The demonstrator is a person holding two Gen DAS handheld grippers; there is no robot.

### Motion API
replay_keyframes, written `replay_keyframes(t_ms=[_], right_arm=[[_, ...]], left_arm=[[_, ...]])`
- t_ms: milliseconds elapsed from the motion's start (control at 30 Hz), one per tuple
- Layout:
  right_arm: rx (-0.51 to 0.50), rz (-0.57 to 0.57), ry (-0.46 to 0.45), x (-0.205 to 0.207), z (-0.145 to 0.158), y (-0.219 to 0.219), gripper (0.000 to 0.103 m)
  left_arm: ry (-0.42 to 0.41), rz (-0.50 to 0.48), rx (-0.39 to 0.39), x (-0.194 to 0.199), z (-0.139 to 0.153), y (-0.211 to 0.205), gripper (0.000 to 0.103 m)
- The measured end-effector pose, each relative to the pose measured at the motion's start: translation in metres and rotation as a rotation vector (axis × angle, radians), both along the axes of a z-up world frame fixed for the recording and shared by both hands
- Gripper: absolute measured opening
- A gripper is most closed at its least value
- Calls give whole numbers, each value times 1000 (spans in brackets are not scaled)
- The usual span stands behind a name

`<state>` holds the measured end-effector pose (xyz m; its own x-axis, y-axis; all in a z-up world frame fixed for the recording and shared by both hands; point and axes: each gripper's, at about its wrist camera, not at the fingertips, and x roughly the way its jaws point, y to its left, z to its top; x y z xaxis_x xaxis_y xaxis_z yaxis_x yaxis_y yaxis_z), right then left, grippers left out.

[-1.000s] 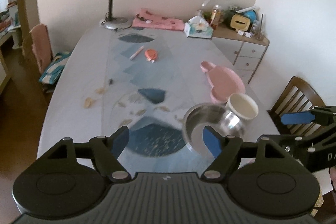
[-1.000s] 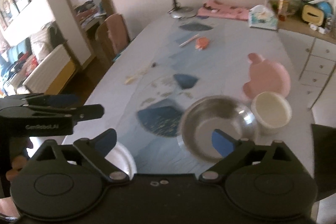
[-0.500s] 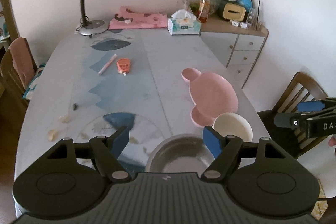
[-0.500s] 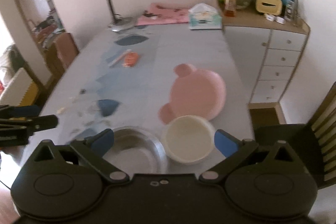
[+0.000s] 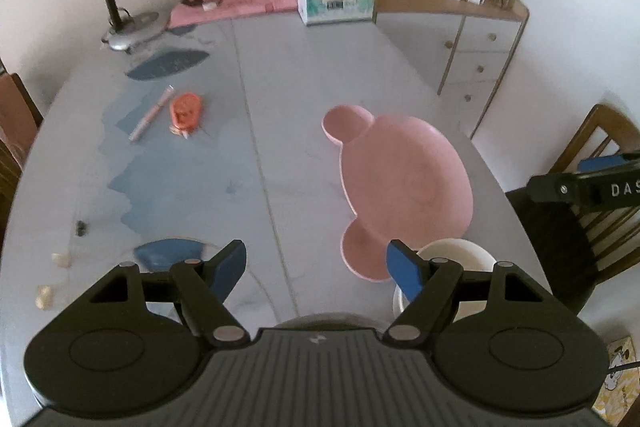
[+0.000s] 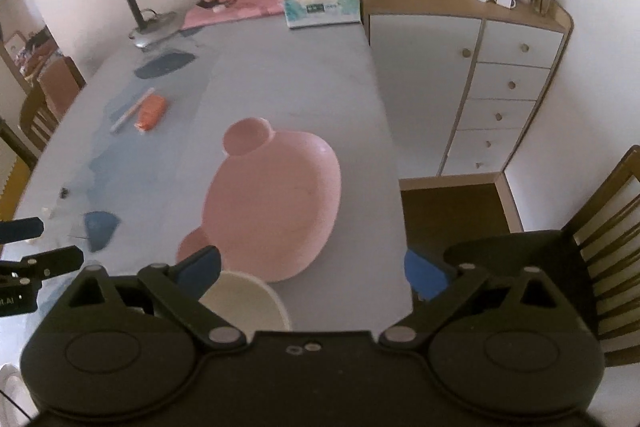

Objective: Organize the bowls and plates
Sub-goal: 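Move both grippers toward the rim of the pink bear-shaped plate, then close both grippers on the rim of the pink bear-shaped plate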

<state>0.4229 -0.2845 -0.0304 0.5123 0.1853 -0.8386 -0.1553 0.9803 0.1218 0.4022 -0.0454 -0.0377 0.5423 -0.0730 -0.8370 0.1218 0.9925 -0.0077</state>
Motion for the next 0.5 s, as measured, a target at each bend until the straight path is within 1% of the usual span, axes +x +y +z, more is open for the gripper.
replay_keyframes(t_ms=[67,167,267,333,400,433,500], right_arm=[[-5,3,19,13,-10,0,97],[-14,6,49,32,-27,1,93],[-23,-4,75,46,-43,2,90],[-25,-12,93,56,-52,2,87],[-23,-24,111,63,-60,0,84],[-20,-25,119,68,-64,0,82],[-17,-28,136,74,-71,0,78]], left_arm=[[25,-13,1,11,-12,-6,77],[52,-21,26,27,-28,-14,76],[95,-10,7,42,-43,-17,74],[121,-3,2,50,-52,-20,73],[144,-3,-6,56,-60,-22,69],[157,-3,-10,60,-65,-24,68],[175,8,-4,65,-74,-24,65]])
